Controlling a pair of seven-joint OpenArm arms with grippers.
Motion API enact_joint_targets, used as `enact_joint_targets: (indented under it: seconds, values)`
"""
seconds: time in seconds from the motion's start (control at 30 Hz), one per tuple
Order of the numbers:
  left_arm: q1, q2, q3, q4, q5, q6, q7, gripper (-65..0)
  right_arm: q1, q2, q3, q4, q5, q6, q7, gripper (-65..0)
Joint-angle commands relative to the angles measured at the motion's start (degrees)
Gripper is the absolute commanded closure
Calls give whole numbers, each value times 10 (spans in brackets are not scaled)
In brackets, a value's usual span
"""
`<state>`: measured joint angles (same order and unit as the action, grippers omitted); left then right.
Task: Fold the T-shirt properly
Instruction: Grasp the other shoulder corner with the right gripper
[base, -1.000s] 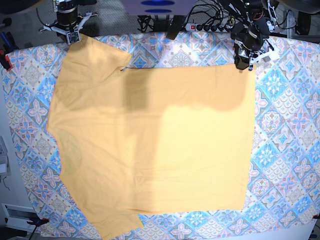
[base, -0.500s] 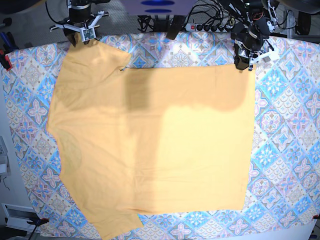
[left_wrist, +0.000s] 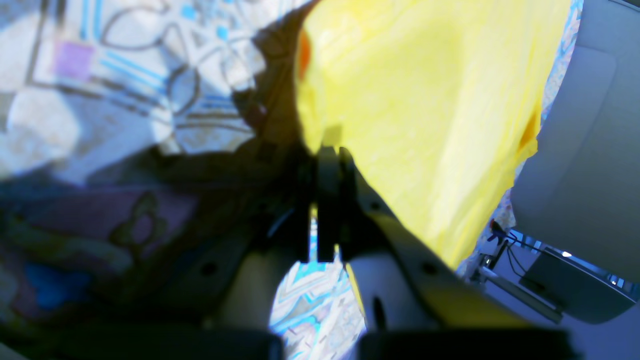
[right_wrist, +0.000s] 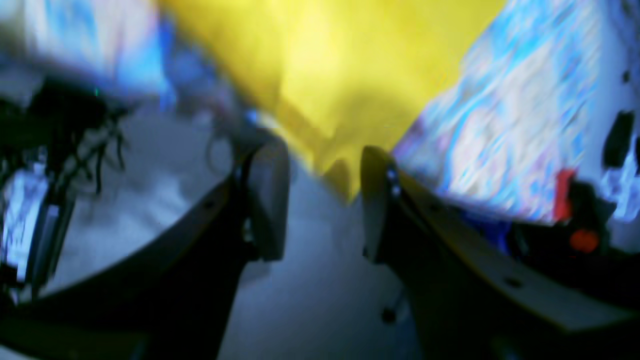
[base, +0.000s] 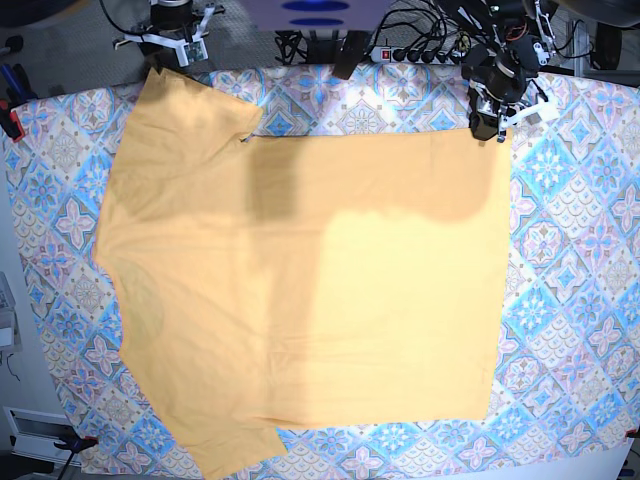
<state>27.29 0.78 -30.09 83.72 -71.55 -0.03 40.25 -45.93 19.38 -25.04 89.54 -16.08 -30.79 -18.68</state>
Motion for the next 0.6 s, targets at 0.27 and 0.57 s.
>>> enact_joint_targets:
  seconds: [0.27, 0.57]
  values:
    - [2, -4, 0, 5, 3, 0, 1, 0, -1, 4, 0, 7, -6, -13, 11, -237]
    - [3, -4, 0, 5, 3, 0, 1, 0, 21, 4, 1, -24, -6, -13, 11, -233]
